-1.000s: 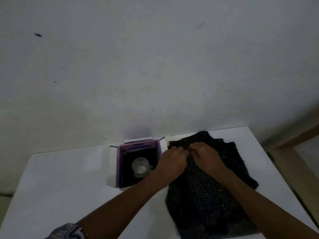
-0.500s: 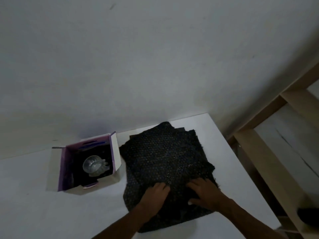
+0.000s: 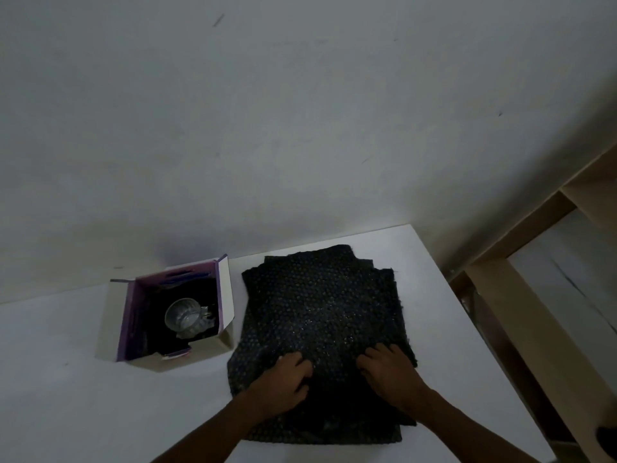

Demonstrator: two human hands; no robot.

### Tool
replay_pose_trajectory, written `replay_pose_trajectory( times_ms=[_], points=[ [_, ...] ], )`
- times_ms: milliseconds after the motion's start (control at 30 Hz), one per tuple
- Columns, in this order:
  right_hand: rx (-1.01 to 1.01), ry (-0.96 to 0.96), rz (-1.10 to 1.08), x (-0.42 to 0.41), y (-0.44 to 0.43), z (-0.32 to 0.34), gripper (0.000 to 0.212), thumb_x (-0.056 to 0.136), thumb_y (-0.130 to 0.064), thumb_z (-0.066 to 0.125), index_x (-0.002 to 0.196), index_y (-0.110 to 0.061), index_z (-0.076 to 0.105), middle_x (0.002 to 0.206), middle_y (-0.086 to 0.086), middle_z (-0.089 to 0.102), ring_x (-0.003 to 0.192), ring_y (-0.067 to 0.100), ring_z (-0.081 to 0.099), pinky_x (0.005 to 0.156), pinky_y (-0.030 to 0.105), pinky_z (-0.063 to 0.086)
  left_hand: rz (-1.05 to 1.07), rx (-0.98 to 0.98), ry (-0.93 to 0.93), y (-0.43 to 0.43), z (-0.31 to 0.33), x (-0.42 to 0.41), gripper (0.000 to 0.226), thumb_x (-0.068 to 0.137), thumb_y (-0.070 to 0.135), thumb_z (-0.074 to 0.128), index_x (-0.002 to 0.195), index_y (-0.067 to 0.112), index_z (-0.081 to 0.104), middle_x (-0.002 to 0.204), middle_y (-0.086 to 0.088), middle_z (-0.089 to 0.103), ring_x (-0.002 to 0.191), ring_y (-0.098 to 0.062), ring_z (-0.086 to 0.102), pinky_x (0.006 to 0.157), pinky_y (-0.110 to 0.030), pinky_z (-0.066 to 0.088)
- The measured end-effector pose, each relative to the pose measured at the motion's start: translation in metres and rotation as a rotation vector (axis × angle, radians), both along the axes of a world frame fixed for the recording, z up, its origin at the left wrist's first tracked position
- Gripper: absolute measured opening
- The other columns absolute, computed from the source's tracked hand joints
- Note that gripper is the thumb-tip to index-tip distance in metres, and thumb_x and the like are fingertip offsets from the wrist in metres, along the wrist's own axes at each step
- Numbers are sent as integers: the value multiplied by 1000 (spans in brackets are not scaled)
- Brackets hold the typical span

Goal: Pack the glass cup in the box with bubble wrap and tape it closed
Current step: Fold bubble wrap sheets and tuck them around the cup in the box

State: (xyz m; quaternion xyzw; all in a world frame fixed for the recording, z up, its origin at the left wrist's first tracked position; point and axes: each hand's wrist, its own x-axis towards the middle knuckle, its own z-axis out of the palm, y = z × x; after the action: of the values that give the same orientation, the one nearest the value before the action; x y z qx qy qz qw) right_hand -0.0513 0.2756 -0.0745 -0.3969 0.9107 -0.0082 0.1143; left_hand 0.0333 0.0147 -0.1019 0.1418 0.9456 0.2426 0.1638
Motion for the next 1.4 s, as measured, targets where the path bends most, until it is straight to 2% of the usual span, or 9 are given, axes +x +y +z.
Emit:
replay_pose_trajectory(
  times_ms=[67, 233, 367, 500, 700, 833, 1000, 1233, 1400],
  points=[
    [-57, -79, -19, -3, 4, 7, 7, 83, -36, 54, 83, -29, 54, 78, -9, 62, 74, 14, 56, 63, 28, 37, 87, 117, -17, -5, 10, -3, 19, 90, 31, 42, 99, 16, 47, 96, -2, 53, 87, -11, 49, 77, -26, 44],
    [-168, -191, -35, -13, 1, 41, 70, 79, -81, 38, 133, -36, 42, 115, -24, 47, 105, 2, 45, 94, 30, 33, 295, 312, -4, -17, 44, -23, 6, 94, 25, 41, 100, 23, 44, 71, -7, 57, 62, -17, 55, 62, -37, 46],
    [-232, -137, 62, -37, -11, 63, 40, 90, -64, 40, 106, -29, 51, 83, -12, 64, 72, 5, 56, 68, 26, 41, 369, 346, -6, -35, 65, -45, 10, 99, 29, 38, 98, 27, 48, 66, -5, 57, 57, -15, 54, 58, -36, 45],
    [-201, -238, -127, -81, -30, 69, 22, 94, -44, 49, 106, -25, 52, 88, -5, 65, 75, 11, 59, 57, 24, 38, 452, 122, 122, -44, 65, -62, 16, 99, 33, 39, 109, 27, 50, 89, 2, 65, 74, -11, 60, 70, -37, 53],
    [-143, -455, -242, -143, -68, 50, 40, 89, -47, 58, 125, -30, 58, 126, -8, 59, 113, 13, 54, 88, 23, 42, 235, -203, 649, -30, 53, -62, 41, 82, 22, 60, 123, 16, 59, 127, -16, 54, 118, -34, 46, 97, -52, 44],
    [-86, -305, -283, -148, -90, 23, 41, 88, -55, 53, 120, -32, 59, 121, -2, 64, 113, 22, 56, 98, 42, 38, 4, -315, 277, -19, 20, -51, 60, 71, 50, 68, 121, 18, 59, 128, -9, 59, 119, -29, 50, 95, -49, 49],
    [-25, 49, -54, -103, -86, 10, 84, 80, -77, 36, 136, -15, 41, 135, 16, 46, 122, 33, 42, 105, 55, 30, 102, -314, 92, -23, 2, -53, 40, 80, 34, 42, 106, 21, 70, 104, -6, 71, 91, -25, 69, 78, -39, 56],
    [-29, -441, 103, -88, -50, 18, 30, 92, -47, 42, 106, -22, 50, 98, 0, 65, 85, 15, 61, 72, 26, 41, 243, 38, -23, -36, 33, -59, 29, 91, 36, 39, 117, 26, 49, 96, 1, 65, 80, -14, 59, 67, -28, 46],
    [14, -785, -68, -120, -60, 36, 33, 82, -55, 62, 81, -22, 57, 84, -3, 59, 79, 10, 58, 68, 21, 43, 216, -202, 295, -38, 29, -56, 34, 81, 31, 55, 114, 23, 58, 110, -2, 61, 95, -20, 58, 79, -35, 49]
  ],
)
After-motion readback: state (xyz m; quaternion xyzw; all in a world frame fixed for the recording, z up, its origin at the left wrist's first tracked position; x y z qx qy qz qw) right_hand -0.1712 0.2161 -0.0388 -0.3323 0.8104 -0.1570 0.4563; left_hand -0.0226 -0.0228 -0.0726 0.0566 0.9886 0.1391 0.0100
